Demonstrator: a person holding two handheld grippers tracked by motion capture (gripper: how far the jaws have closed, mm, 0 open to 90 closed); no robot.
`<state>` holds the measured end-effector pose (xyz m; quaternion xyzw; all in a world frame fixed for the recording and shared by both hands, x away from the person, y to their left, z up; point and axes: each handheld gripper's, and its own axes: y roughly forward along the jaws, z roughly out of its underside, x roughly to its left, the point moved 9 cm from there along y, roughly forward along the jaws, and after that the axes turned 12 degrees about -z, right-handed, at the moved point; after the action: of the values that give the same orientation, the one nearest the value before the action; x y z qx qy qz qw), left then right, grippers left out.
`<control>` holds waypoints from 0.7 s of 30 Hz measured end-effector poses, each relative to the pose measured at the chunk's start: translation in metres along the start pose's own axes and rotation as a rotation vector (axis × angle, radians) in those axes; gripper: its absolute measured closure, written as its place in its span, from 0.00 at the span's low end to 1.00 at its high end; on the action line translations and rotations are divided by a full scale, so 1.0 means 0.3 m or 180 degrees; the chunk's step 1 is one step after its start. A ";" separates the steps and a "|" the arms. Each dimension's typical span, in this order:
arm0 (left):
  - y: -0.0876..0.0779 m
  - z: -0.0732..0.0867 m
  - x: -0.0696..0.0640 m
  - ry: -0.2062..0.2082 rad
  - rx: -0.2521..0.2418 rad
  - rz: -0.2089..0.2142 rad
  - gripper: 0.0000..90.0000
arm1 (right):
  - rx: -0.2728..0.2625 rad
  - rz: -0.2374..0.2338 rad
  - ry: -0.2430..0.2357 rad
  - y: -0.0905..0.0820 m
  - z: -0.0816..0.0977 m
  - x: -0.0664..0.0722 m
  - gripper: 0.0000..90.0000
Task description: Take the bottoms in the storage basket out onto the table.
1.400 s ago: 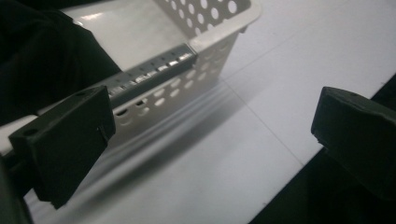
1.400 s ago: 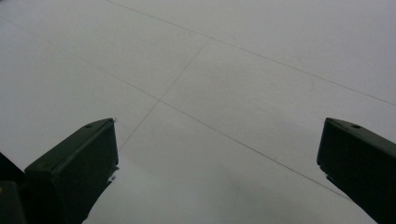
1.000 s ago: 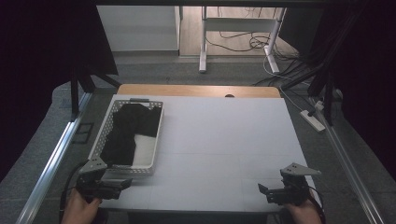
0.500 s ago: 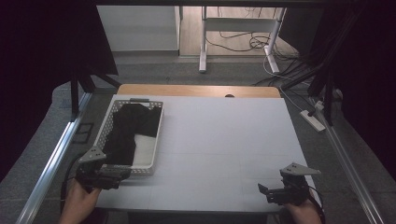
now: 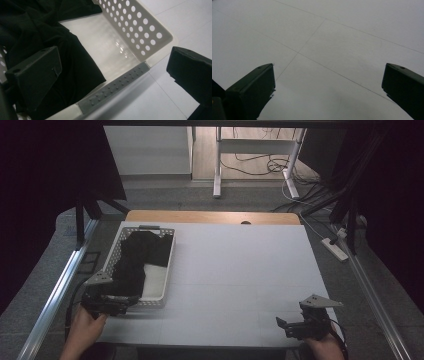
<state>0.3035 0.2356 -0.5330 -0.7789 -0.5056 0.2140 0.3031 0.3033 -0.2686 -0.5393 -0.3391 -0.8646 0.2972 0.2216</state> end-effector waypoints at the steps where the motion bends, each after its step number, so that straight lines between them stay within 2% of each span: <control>1: 0.002 -0.001 0.003 0.0002 0.0010 0.0005 0.00 | 0.0000 0.0000 0.0000 0.000 0.000 0.000 0.00; 7: 0.016 -0.008 0.022 -0.0019 0.0031 0.0070 0.00 | 0.0004 -0.0002 0.0001 0.001 0.000 0.000 0.00; 17: 0.037 -0.030 0.061 -0.0024 0.0174 -0.0034 0.00 | 0.0016 0.0000 0.0008 0.002 0.001 -0.001 0.00; 21: 0.052 -0.040 0.069 -0.0099 0.0238 -0.0049 0.00 | 0.0024 -0.0001 0.0008 0.003 0.002 -0.001 0.00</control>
<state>0.3297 0.2468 -0.5357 -0.7597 -0.5079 0.2425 0.3257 0.3035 -0.2685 -0.5402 -0.3386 -0.8633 0.3000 0.2240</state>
